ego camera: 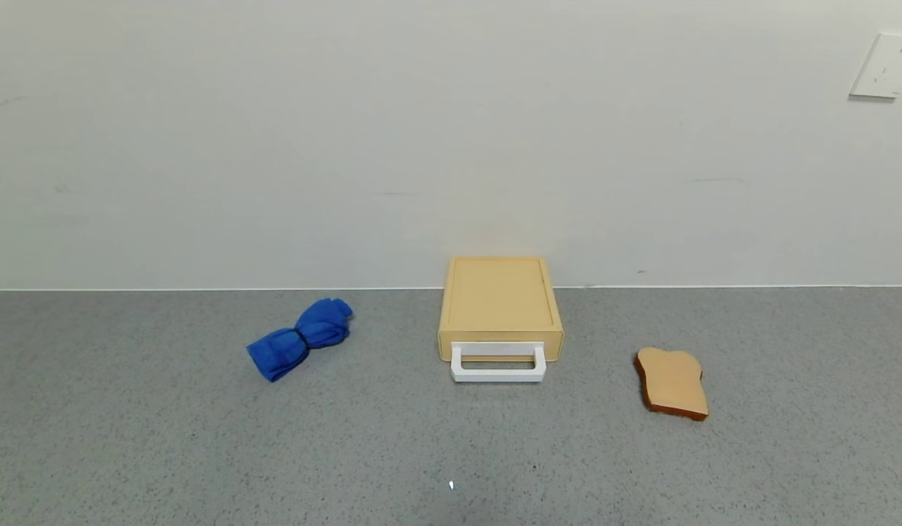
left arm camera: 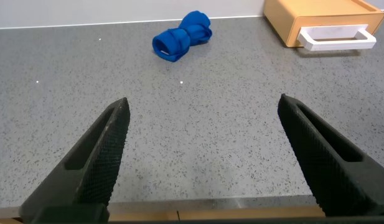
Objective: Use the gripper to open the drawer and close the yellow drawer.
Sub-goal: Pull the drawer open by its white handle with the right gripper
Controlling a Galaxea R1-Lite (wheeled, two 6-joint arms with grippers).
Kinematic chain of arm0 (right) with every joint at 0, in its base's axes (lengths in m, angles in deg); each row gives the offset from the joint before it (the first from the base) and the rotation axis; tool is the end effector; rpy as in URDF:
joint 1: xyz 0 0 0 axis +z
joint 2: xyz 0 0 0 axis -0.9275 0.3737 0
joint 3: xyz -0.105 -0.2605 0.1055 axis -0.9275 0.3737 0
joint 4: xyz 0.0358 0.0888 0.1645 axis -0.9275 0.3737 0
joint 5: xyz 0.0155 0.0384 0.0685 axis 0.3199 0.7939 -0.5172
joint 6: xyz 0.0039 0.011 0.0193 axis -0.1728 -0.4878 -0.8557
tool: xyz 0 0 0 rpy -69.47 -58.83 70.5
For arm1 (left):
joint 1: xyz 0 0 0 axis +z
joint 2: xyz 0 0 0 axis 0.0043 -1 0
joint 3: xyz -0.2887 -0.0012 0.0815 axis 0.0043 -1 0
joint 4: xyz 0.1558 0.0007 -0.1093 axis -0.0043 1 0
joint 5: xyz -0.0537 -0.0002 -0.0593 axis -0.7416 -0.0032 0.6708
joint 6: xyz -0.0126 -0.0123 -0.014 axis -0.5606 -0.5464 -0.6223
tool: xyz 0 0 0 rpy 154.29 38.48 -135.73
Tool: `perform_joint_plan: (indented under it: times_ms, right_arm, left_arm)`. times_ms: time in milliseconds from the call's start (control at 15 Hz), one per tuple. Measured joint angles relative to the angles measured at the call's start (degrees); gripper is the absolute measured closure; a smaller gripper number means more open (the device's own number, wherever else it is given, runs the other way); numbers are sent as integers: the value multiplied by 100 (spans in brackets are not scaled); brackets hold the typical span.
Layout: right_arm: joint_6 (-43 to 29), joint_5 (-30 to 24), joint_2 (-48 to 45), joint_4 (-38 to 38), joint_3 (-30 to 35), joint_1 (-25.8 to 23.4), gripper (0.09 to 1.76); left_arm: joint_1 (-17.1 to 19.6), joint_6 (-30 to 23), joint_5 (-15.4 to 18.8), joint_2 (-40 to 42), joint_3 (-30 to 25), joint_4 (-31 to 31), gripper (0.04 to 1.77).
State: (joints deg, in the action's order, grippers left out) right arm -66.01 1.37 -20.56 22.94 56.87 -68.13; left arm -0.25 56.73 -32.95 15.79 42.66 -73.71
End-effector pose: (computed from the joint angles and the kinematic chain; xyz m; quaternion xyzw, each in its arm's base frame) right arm -0.0229 0.0000 0.0753 -0.0119 0.0034 -0.0015 0.9999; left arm -0.0228 0.0001 0.0755 0.0000 -0.0002 -0.0001 1.0000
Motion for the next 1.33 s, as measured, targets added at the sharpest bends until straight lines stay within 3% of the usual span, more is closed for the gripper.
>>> perform_joint_plan:
  times_ms: [333,733,933,1333]
  right_arm:
    - [-5,73,0,-6,-66,0,14]
    - [12,-187,571,918,-1447,32,14]
    - [1,-302,1615,950,-2181,87,14]
    - [-40,-777,4732,950,-4168,178,14]
  left_arm:
    - [0,0,2,-2,0,0,9]
    - [0,0,0,-2,0,0,9]
    - [0,2,0,0,0,0,9]
    - [0,0,0,0,0,0,9]
